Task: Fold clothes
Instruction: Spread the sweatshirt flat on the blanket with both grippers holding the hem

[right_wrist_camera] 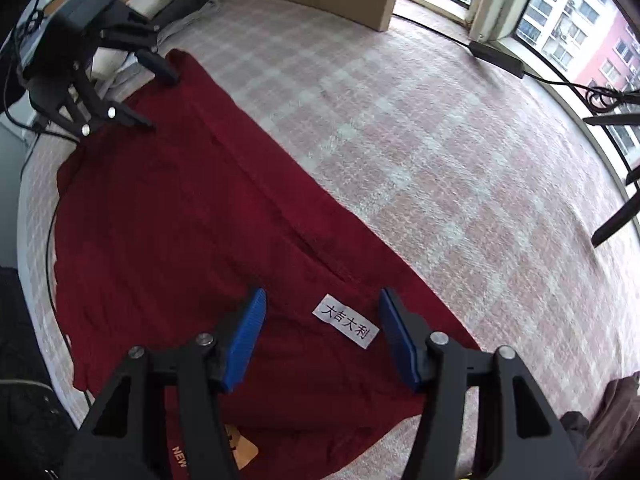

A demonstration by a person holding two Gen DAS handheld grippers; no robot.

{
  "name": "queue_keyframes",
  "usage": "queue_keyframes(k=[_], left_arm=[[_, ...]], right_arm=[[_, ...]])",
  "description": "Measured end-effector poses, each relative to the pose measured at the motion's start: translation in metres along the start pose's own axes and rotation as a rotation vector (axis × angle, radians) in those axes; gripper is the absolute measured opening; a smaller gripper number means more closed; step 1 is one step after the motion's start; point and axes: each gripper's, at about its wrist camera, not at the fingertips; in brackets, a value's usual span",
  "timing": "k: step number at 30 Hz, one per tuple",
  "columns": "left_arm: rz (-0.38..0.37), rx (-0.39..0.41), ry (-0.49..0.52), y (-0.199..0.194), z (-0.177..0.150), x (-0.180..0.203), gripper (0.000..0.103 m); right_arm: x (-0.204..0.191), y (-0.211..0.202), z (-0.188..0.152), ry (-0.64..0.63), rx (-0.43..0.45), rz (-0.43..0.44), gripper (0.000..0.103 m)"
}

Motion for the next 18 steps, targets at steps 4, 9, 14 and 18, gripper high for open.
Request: queue_keyframes(k=[4,9,14,18], left_arm=[[0.01,0.011,-0.008,-0.003,-0.006,-0.004,0.009],[0.011,0.029,-0.039,-0.012,-0.011,-0.016,0.005],[0.07,0.036,0.036,-0.019,-0.002,-0.015,0.048],[0.065,0.013,0.089,-0.013,0.002,-0.013,0.046]], right_arm=[[-0.005,0.005,0.002,-0.059,-0.022,-0.001,0.041],[-0.004,-0.004,0.0,-0.058,-0.005,0.023,0.028],[-0.002,-0.004,0.001,-0.059,-0.026,0.003,0.021],[0.004,-0.007,0.002,-0.038,-0.012,0.009,0.021]])
Point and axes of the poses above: each gripper's, at about its wrist camera, not at the fingertips, and y roughly the way its jaws point, x to its right, z to its top, and after that the axes turned 1 degree about x, right-handed
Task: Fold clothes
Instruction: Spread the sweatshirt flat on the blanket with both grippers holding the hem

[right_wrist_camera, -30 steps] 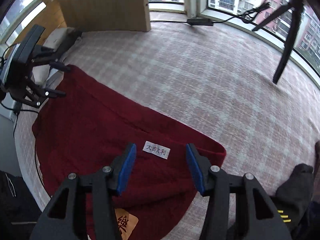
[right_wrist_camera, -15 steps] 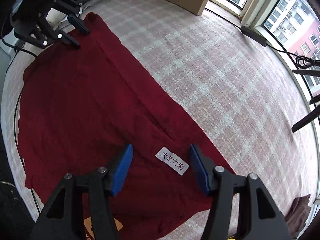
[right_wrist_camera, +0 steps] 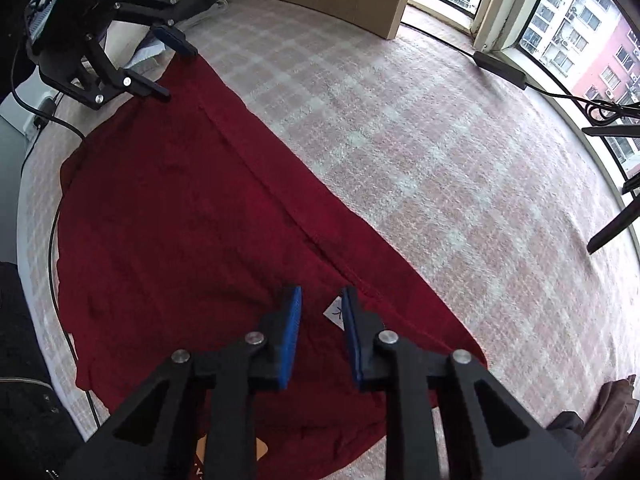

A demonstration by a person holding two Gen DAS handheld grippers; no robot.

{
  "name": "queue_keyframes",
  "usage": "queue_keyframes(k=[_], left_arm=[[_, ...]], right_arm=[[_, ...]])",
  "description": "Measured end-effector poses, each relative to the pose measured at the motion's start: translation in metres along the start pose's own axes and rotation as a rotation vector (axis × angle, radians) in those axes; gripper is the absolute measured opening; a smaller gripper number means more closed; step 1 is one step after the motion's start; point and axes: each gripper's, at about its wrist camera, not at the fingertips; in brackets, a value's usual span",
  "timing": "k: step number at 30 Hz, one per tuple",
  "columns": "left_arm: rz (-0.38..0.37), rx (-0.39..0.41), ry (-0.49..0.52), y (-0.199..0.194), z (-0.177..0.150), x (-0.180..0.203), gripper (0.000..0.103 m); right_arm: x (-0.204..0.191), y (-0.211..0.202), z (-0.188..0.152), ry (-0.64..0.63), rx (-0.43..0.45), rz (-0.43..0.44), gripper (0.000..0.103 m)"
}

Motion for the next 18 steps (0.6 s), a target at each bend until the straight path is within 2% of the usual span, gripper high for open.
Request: queue_keyframes(k=[3,4,6,8,10,12,14,18], left_arm=[[0.0,-0.016,-0.008,0.003,-0.006,-0.003,0.042],[0.0,-0.022,-0.011,0.004,-0.008,-0.004,0.027],[0.001,-0.031,-0.015,0.005,-0.012,-0.006,0.008],[0.007,-0.015,-0.004,-0.001,-0.02,-0.005,0.004],[0.006,0.012,-0.001,-0.009,-0.027,-0.005,0.002],[0.005,0.033,-0.013,-0.023,-0.048,-0.011,0.002],[-0.009,0.041,-0.043,-0.028,-0.052,-0.019,0.002],[-0.001,0.031,-0.016,-0.029,-0.057,-0.017,0.002]], right_arm=[[0.003,-0.002,-0.001,0.008,0.006,0.003,0.021],[0.004,-0.003,-0.002,0.011,0.005,0.007,0.021],[0.005,-0.004,-0.004,0.016,0.011,0.009,0.017],[0.006,-0.009,-0.005,0.017,0.023,0.014,0.006],[0.007,-0.014,-0.007,0.019,0.035,0.019,0.006],[0.005,-0.013,-0.004,0.005,0.032,0.019,0.005],[0.002,-0.012,0.0,-0.011,0.027,0.019,0.005],[-0.003,-0.009,0.007,-0.042,0.017,0.018,0.009]])
Point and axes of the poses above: each gripper's, at about its wrist camera, not at the fingertips, and y roughly the way its jaws point, x to its right, z to its top, and after that the axes turned 1 degree about x, right-handed
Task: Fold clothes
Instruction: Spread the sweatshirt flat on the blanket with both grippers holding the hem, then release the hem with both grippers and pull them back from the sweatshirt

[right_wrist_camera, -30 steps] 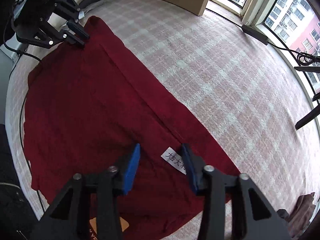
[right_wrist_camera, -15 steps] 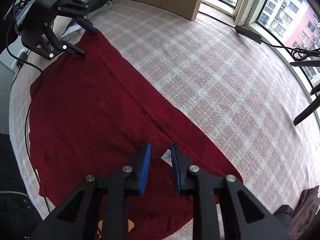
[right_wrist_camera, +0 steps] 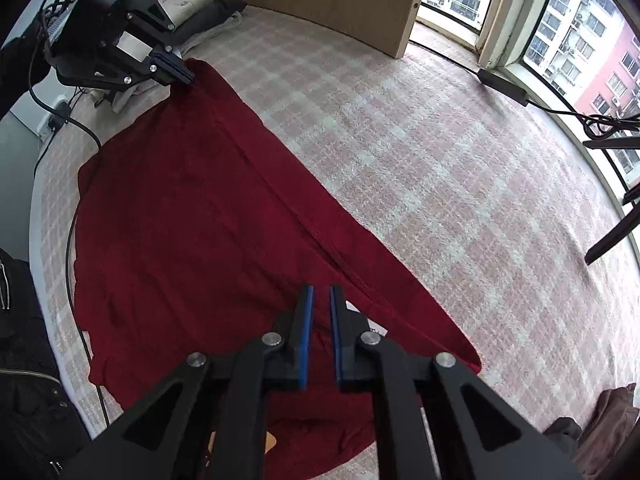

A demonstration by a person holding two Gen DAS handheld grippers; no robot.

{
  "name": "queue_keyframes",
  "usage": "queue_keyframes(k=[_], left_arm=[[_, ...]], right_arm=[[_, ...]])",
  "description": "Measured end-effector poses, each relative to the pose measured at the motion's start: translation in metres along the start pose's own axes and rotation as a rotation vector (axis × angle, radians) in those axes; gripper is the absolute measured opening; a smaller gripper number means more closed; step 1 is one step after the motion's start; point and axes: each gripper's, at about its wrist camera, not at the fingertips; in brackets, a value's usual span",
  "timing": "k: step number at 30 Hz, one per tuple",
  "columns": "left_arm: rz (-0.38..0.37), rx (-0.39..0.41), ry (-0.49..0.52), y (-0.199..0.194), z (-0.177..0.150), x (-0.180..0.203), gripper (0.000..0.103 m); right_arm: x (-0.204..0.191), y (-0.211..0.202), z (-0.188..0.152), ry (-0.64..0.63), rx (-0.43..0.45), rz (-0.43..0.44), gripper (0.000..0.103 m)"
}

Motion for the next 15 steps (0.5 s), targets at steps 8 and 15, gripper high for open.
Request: queue_keyframes(k=[8,15], left_arm=[[0.002,-0.02,0.041,0.001,-0.004,-0.003,0.037],[0.01,-0.048,0.103,0.009,-0.02,0.001,0.017]], right_arm=[[-0.015,0.015,0.015,-0.07,-0.031,0.015,0.039],[-0.026,0.018,0.016,-0.138,-0.052,-0.009,0.029]])
Point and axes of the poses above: each gripper's, at about its wrist camera, not at the fingertips, and y roughly the way its jaws point, x to its right, z to its top, and after that the axes turned 1 degree about x, right-handed
